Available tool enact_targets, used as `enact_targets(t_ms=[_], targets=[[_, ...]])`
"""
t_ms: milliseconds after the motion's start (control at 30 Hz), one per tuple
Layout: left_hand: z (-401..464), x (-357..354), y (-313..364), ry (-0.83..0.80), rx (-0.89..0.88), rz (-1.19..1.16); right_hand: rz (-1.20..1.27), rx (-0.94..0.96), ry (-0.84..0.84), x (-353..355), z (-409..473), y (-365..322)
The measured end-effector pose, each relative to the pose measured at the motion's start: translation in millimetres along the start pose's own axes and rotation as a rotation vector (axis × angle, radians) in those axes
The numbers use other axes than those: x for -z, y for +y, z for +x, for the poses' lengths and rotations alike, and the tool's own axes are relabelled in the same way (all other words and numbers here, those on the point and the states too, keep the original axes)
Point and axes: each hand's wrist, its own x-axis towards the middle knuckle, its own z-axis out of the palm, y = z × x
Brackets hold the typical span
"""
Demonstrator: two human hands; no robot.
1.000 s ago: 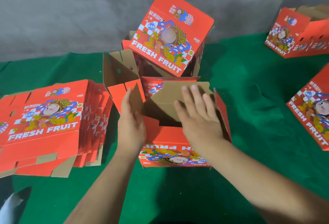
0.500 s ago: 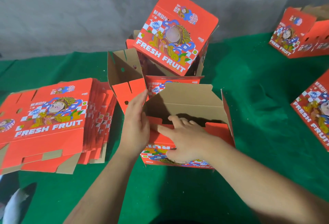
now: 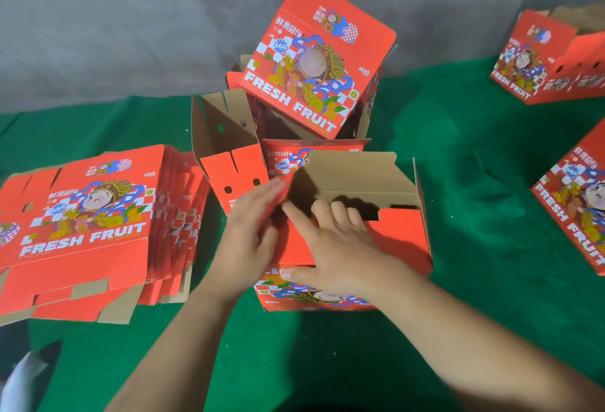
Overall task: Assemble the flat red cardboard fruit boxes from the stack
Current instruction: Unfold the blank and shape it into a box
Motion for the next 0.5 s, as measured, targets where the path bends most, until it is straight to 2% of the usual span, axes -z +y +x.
enact_targets(t_ms=[67, 133, 167, 233, 300, 333, 400, 467, 500], targets=[[-0.9, -0.1, 8.0, -0.111, 0.021, -0.006, 0.108, -0.041, 0.010, 6.9, -1.5, 9.2], [-1.0, 4.2, 11.4, -0.141, 0.042, 0.007, 0.230, -0.151, 0.062, 13.8, -3.2, 24.4], [-0.9, 6.7, 11.5, -0.163, 0.041, 0.033, 0.210, -0.203, 0.095, 16.4, -3.7, 33.3], [0.9, 8.9, 12.0, -0.278, 0.086, 0.160, 0.138, -0.274, 0.072, 20.7, -6.2, 49.6], [4.7, 5.1, 14.8, -0.409, 0.183, 0.354, 0.147, -0.249, 0.059, 24.2, -12.2, 56.7], [7.9, 1.4, 16.0, -0.442, 0.211, 0.475, 0.165, -0.192, 0.153, 24.4, -16.6, 57.2], [19.6, -6.6, 18.2, -0.466, 0.224, 0.662, 0.151, -0.144, 0.517, 22.5, -27.9, 55.4], [35.4, -12.6, 15.5, -0.467, 0.237, 0.711, 0.157, -0.324, 0.787, 19.6, -39.0, 56.9], [41.9, -14.3, 11.7, -0.454, 0.261, 0.693, 0.219, -0.424, 0.804, 17.6, -42.9, 60.2]])
